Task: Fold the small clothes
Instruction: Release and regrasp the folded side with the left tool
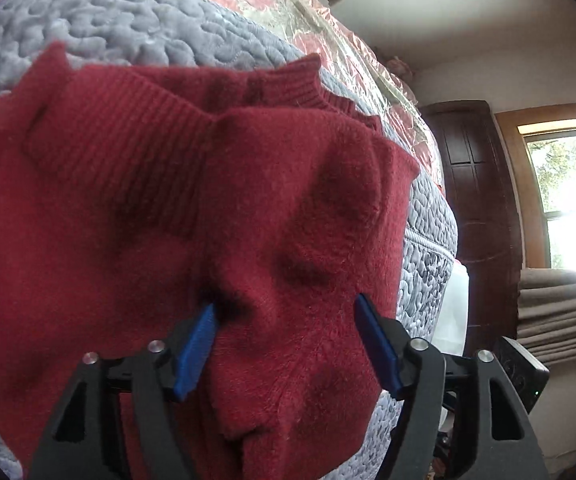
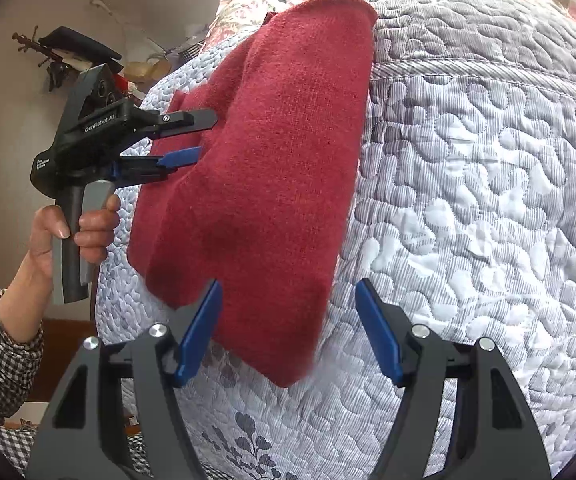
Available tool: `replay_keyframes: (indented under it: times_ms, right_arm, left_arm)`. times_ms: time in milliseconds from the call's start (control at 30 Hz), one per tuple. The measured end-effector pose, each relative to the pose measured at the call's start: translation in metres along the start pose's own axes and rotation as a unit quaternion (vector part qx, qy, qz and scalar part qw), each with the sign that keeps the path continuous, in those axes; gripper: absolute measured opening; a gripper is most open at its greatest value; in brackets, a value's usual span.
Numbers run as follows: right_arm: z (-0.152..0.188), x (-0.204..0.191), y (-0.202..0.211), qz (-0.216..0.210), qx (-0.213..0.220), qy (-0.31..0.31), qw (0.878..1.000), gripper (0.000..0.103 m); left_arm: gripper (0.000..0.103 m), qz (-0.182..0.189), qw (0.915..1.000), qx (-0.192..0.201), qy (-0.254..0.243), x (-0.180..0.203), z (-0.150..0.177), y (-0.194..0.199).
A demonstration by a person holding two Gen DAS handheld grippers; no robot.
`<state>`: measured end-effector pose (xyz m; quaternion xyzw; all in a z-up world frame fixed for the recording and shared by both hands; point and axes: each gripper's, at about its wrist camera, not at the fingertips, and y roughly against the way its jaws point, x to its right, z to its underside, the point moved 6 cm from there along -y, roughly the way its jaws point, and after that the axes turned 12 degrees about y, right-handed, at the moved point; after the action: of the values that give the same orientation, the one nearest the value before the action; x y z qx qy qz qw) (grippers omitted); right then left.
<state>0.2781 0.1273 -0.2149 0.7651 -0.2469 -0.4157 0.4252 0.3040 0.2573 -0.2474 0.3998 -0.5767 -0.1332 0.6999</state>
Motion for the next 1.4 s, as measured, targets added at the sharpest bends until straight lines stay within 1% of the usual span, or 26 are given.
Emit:
replay_keyframes:
  times_ms: [33,67,100,133,200,267,333,400,500,600,667,733,767,800,833,867,933,1000,1067,1100,1200,1400]
  right_arm:
    - [0.000,-0.001,-0.002,0.002,-0.002,0.002,1.000,0.069]
    - [-0.001,-0.002,-0.004,0.004,-0.004,0.005,1.000,0.069]
    - [0.000,-0.002,-0.005,0.006,-0.005,0.007,1.000,0.069]
    - [0.000,-0.003,-0.006,0.009,-0.005,0.010,1.000,0.069]
    - [0.000,-0.003,-0.004,0.008,-0.002,0.012,1.000,0.069]
    - [0.002,-0.003,-0.002,0.010,0.001,0.013,1.000,0.069]
    - [0.002,0.000,-0.003,0.012,0.000,0.011,1.000,0.069]
    - [0.000,0.000,-0.005,0.012,-0.002,0.010,1.000,0.069]
    - [-0.004,-0.003,-0.008,0.007,0.000,0.011,1.000,0.069]
    - [-0.004,-0.002,-0.008,0.009,-0.004,0.016,1.000,0.069]
    - [-0.002,-0.001,-0.010,0.011,-0.007,0.014,1.000,0.069]
    - [0.000,0.000,-0.011,0.011,-0.007,0.010,1.000,0.069]
    - [0.001,0.001,-0.012,0.010,-0.007,0.008,1.000,0.069]
    - [0.002,0.003,-0.013,0.010,-0.007,0.006,1.000,0.069]
    - [0.002,0.003,-0.014,0.010,-0.009,0.006,1.000,0.069]
    - [0.005,0.004,-0.014,0.010,-0.009,0.006,1.000,0.069]
    - [0.004,0.004,-0.015,0.011,-0.010,0.008,1.000,0.069]
    - [0.002,0.004,-0.015,0.010,-0.007,0.009,1.000,0.069]
    - [0.001,0.008,-0.013,0.012,-0.003,0.004,1.000,0.069]
    - [0.001,0.011,-0.012,0.012,-0.002,-0.001,1.000,0.069]
    - [0.001,0.020,-0.008,0.009,0.003,-0.017,1.000,0.069]
    - [0.000,0.026,-0.005,0.000,0.007,-0.020,1.000,0.069]
  left_arm:
    - [0.077,-0.002,1.0000,-0.003,-0.004,0.003,0.000,-0.003]
    - [0.078,-0.008,0.9999,-0.006,-0.009,0.004,0.000,-0.006]
    - [0.077,-0.019,0.9998,-0.005,-0.008,0.004,0.000,-0.005]
    - [0.074,-0.022,0.9998,-0.001,-0.003,0.004,0.000,-0.001]
    - [0.074,-0.010,0.9999,0.013,-0.004,0.004,0.004,0.012]
    - [0.074,-0.014,0.9994,0.028,-0.015,0.002,0.007,0.024]
    - [0.074,-0.020,0.9993,0.028,-0.014,-0.003,0.006,0.027]
    - [0.074,-0.030,0.9994,0.019,-0.001,-0.013,0.004,0.022]
    - [0.074,-0.013,0.9998,0.004,0.015,-0.021,0.003,0.007]
    - [0.074,0.001,0.9999,0.006,0.008,-0.021,-0.004,-0.001]
    - [0.074,0.016,0.9998,0.005,0.013,-0.017,-0.007,-0.004]
    - [0.074,0.038,0.9993,0.001,0.000,-0.006,-0.006,-0.005]
    - [0.074,0.042,0.9991,-0.003,-0.009,-0.002,-0.006,-0.008]
    - [0.074,0.038,0.9991,-0.007,-0.019,0.001,-0.005,-0.012]
    - [0.074,0.024,0.9993,-0.009,-0.025,0.001,-0.006,-0.018]
    - [0.074,0.019,0.9995,-0.013,-0.024,-0.001,-0.008,-0.022]
    - [0.074,0.026,0.9996,-0.012,-0.008,-0.002,-0.012,-0.026]
    - [0.061,0.022,0.9997,-0.003,-0.010,0.002,-0.012,-0.023]
    - [0.027,0.011,0.9994,0.012,-0.031,0.006,-0.011,-0.014]
    - [0.019,0.011,0.9993,0.018,-0.031,0.006,-0.010,-0.009]
    - [0.018,0.048,0.9980,0.032,-0.027,0.007,-0.006,0.012]
    - [0.016,0.091,0.9940,0.056,-0.023,0.006,-0.007,0.057]
